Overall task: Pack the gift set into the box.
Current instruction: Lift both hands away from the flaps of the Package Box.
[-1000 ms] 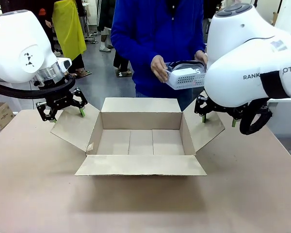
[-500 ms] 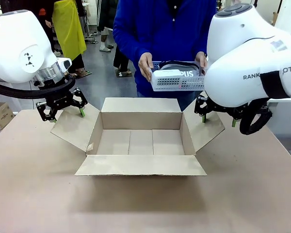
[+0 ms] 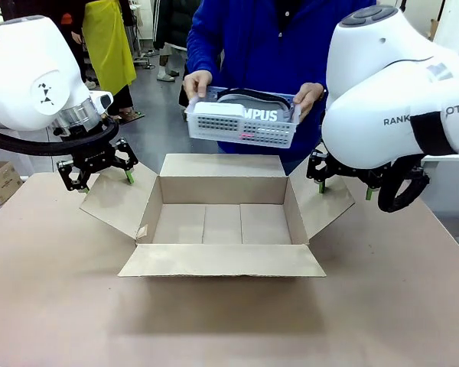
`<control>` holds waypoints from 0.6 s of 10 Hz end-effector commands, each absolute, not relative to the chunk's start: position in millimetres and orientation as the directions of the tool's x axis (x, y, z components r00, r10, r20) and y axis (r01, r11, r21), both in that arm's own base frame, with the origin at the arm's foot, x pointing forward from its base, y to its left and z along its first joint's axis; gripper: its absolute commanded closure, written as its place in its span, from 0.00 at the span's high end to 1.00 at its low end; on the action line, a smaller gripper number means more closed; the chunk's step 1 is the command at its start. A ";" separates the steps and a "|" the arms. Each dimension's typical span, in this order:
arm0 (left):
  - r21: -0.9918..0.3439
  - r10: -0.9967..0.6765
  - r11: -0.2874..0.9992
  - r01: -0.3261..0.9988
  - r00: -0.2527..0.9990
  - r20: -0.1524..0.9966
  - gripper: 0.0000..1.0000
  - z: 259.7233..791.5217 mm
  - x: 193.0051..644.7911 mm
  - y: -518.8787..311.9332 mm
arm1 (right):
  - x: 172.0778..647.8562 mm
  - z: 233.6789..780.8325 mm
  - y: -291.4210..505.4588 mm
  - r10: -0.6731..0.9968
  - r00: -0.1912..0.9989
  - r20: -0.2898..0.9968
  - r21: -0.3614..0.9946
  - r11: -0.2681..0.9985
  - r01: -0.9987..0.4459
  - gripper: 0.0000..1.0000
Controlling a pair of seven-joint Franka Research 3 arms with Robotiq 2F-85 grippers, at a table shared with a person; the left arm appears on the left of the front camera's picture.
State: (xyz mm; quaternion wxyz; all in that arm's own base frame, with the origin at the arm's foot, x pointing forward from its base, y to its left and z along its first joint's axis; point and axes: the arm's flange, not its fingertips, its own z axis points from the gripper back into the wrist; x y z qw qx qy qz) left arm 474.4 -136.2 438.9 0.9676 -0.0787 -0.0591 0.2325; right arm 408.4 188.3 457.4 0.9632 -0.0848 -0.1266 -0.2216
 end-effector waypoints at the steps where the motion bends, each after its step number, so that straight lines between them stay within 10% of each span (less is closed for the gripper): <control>1: -0.169 0.472 0.875 -0.454 0.877 0.087 1.00 441.2 473.4 -136.5 | 413.7 459.2 188.8 -0.401 0.865 0.302 -0.123 0.883 0.452 1.00; 6: -0.169 0.472 0.875 -0.454 0.877 0.087 1.00 441.2 473.4 -136.5 | 413.7 459.2 188.8 -0.401 0.865 0.302 -0.123 0.883 0.452 1.00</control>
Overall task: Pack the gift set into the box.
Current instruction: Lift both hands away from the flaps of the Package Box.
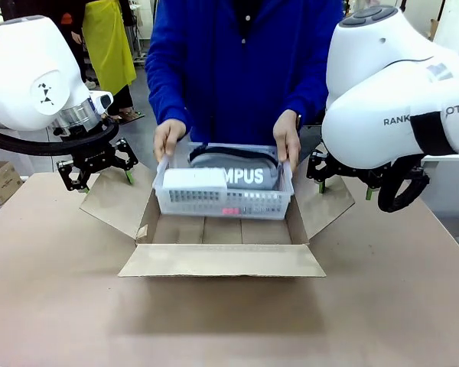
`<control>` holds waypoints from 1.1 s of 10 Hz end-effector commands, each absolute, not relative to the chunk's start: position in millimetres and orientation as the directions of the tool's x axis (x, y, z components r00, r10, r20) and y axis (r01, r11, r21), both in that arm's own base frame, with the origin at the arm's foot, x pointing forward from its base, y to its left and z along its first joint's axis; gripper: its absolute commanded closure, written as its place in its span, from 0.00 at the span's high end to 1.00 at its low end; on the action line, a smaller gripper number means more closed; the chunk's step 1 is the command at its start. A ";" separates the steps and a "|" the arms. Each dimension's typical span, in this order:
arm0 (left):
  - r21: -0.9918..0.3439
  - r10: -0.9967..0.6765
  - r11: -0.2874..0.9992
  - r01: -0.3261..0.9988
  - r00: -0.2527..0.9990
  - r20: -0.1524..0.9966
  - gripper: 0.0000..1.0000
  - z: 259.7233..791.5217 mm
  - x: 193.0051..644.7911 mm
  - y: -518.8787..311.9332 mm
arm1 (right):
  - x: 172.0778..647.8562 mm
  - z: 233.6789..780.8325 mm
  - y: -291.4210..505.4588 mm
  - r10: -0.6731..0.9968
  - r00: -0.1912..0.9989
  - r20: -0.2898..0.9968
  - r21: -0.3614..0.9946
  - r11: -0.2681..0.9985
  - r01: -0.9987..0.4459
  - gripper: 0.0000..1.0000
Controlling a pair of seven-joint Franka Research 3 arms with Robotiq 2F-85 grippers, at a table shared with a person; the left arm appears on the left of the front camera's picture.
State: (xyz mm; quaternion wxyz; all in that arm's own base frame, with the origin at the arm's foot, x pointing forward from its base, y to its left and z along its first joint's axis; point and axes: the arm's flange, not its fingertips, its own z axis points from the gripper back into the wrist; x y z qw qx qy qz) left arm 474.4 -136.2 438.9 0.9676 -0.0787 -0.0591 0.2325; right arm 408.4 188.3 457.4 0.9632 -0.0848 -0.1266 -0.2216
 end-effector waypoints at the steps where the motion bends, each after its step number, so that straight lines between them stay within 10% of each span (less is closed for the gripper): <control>1: -0.169 0.472 0.875 -0.454 0.877 0.087 1.00 441.2 473.4 -136.5 | 413.7 459.2 188.8 -0.401 0.865 0.302 -0.123 0.883 0.452 1.00; 11: -0.169 0.472 0.875 -0.454 0.877 0.087 1.00 441.2 473.4 -136.5 | 413.7 459.2 188.8 -0.401 0.865 0.302 -0.123 0.883 0.452 1.00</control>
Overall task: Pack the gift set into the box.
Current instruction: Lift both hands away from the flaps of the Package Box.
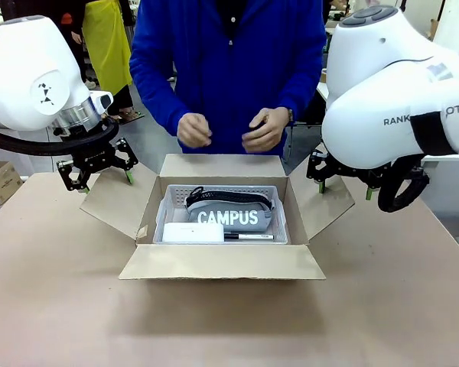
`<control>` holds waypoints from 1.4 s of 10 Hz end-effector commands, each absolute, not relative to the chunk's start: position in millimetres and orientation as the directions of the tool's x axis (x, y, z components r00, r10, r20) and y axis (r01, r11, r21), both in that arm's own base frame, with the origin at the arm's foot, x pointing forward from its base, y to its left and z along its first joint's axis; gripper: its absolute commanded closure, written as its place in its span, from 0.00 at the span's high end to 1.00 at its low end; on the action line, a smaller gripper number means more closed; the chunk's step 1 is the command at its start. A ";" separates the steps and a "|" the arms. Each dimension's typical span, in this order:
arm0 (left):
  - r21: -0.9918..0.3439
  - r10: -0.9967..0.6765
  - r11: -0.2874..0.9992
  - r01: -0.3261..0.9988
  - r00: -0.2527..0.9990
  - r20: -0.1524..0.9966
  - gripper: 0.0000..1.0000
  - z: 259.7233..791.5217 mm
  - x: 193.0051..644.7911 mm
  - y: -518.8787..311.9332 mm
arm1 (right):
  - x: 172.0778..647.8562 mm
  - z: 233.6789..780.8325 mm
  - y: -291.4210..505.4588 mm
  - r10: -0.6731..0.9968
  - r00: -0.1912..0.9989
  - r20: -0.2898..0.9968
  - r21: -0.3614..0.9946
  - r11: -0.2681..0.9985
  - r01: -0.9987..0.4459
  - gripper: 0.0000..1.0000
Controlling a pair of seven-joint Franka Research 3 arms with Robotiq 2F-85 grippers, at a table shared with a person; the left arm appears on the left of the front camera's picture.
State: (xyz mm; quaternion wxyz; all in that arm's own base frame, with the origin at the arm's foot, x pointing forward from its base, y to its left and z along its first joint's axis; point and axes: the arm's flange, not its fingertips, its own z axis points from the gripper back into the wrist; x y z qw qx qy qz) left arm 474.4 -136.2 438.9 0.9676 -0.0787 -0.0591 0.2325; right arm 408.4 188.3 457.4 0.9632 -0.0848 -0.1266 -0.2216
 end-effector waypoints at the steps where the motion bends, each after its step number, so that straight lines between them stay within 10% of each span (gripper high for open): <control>1: -0.169 0.472 0.875 -0.454 0.877 0.087 1.00 441.2 473.4 -136.5 | 413.7 459.2 188.8 -0.401 0.865 0.302 -0.123 0.883 0.452 1.00; 3: -0.180 0.459 0.880 -0.441 0.885 0.078 1.00 438.9 474.4 -136.2 | 419.8 452.8 187.0 -0.194 0.972 0.132 -0.020 0.980 0.199 1.00; 6: -0.904 0.157 0.373 -0.209 0.974 -0.161 1.00 479.5 417.6 48.5 | 373.5 529.2 4.4 -0.111 0.992 -0.059 0.681 0.722 0.122 1.00; 10: -0.877 -0.029 -0.287 -0.385 0.919 -0.394 1.00 380.2 445.5 107.9 | 369.3 422.5 -108.5 -0.218 0.906 -0.364 0.853 0.313 0.418 1.00; 11: -0.851 0.039 -0.231 -0.471 0.870 -0.492 1.00 383.5 456.8 94.1 | 343.4 485.5 -66.3 -0.222 0.975 0.017 0.767 0.628 0.130 1.00; 12: -0.969 0.329 0.159 -0.189 0.936 -0.129 1.00 411.7 394.1 115.6 | 343.4 485.5 -66.3 -0.222 0.975 0.017 0.767 0.628 0.130 1.00; 14: -0.969 0.329 0.159 -0.189 0.936 -0.129 1.00 411.7 394.1 115.6 | 343.4 485.5 -66.3 -0.222 0.975 0.017 0.767 0.628 0.130 1.00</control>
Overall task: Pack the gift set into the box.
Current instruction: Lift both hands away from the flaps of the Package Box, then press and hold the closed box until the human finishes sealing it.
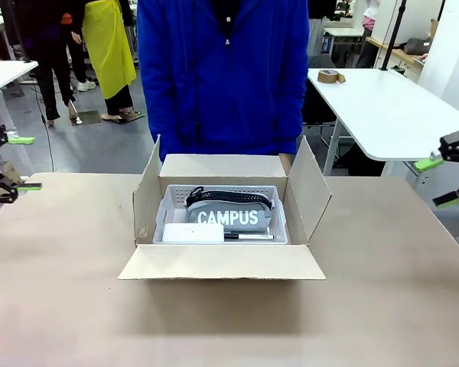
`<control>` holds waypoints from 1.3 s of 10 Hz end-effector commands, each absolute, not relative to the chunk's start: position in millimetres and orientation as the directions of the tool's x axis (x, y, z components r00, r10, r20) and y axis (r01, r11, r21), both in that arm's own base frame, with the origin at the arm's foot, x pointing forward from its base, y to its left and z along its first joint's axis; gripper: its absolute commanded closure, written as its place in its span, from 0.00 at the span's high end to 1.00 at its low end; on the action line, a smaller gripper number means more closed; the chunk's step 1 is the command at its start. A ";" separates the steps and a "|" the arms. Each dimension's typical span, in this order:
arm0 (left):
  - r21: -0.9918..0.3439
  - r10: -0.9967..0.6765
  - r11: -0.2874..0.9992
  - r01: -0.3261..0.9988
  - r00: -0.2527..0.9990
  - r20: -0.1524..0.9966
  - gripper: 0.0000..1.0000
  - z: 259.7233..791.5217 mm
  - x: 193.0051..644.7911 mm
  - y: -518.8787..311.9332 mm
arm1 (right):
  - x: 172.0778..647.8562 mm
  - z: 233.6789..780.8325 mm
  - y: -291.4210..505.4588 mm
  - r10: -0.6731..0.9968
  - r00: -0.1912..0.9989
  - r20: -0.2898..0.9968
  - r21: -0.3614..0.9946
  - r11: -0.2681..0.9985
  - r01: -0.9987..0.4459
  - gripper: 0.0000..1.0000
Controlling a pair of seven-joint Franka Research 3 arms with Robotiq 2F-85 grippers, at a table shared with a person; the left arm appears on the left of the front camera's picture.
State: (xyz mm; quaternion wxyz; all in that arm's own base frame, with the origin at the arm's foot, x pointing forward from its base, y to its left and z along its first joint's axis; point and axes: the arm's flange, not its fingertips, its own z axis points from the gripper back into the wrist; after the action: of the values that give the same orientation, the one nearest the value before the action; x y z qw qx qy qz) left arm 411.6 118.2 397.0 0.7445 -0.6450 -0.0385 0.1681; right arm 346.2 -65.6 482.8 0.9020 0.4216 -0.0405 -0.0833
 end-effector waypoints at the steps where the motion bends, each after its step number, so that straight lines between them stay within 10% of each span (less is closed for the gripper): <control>1: -0.969 0.329 0.159 -0.189 0.936 -0.129 1.00 411.7 394.1 115.6 | 343.4 485.5 -66.3 -0.222 0.975 0.017 0.767 0.628 0.130 1.00; 13: -0.969 0.329 0.159 -0.189 0.936 -0.129 1.00 411.7 394.1 115.6 | 343.4 485.5 -66.3 -0.222 0.975 0.017 0.767 0.628 0.130 1.00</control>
State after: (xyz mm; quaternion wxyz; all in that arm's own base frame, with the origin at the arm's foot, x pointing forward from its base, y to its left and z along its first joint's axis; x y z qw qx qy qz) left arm 396.4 116.9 409.7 0.7612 -0.6249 -0.0545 0.1650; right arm 342.7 -68.3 486.4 0.9050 0.4129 -0.0495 -0.0900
